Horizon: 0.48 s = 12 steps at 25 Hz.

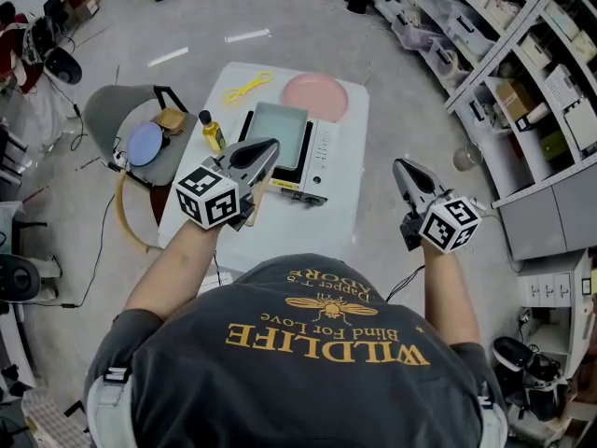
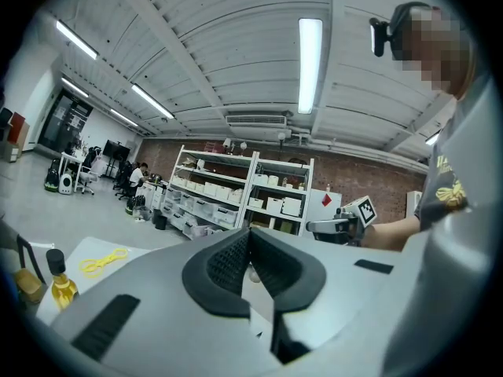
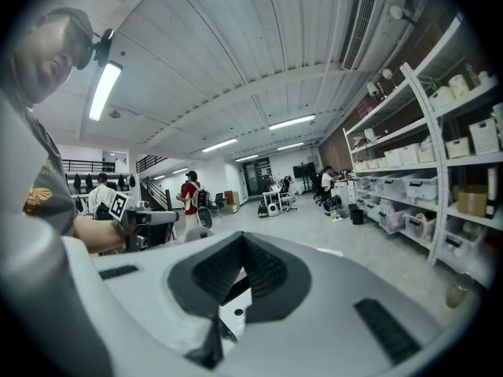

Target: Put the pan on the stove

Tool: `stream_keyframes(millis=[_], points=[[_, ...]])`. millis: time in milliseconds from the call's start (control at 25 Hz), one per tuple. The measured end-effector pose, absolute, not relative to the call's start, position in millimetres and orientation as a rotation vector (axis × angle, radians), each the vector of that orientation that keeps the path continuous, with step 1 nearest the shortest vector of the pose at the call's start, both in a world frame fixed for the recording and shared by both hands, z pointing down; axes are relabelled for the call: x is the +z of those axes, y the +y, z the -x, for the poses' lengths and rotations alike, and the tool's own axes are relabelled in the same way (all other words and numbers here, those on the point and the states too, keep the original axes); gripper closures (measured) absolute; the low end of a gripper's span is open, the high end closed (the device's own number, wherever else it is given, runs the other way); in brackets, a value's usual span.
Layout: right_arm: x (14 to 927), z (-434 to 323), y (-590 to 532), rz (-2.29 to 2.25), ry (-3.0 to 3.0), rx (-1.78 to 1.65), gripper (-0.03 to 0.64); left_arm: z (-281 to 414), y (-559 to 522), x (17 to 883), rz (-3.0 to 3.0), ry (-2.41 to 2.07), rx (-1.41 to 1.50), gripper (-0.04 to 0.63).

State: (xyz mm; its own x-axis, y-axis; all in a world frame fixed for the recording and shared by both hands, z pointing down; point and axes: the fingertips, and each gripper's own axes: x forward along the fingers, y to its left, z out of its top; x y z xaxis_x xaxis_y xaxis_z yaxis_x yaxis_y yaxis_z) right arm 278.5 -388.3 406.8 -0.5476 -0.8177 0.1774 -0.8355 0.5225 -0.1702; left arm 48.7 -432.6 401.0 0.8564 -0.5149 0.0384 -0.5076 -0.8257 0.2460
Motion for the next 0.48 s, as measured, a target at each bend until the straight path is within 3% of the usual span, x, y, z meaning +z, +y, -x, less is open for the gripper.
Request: stream_keyframes(millis=[480], points=[[409.4,-275.6,-381.8,-1.442,-2.677,0.369,0.617,-48.9,-424.7,406.7,-2.777,-0.765,-0.016,0.598]])
